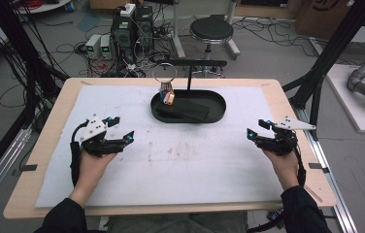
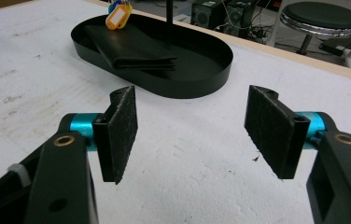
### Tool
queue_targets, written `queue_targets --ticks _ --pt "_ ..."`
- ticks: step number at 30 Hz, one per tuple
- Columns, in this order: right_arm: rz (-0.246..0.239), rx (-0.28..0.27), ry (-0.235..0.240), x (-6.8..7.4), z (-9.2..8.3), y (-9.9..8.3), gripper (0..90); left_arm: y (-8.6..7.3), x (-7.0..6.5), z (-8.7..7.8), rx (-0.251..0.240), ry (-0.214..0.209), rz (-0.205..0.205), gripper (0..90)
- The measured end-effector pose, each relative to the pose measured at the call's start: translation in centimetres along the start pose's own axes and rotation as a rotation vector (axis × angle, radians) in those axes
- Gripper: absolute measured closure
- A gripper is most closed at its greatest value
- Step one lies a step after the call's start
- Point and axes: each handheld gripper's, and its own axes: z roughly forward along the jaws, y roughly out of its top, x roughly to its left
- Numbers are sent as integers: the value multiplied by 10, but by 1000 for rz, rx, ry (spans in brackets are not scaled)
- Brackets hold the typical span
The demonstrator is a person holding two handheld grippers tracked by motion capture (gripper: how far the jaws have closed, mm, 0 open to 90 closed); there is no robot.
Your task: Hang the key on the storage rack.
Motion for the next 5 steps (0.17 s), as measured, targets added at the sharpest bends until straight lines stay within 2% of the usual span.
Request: queue_targets --ticks 5 --pt "5 1 -2 -1 0 0 350 -1 2 1 6 2 -3 256"
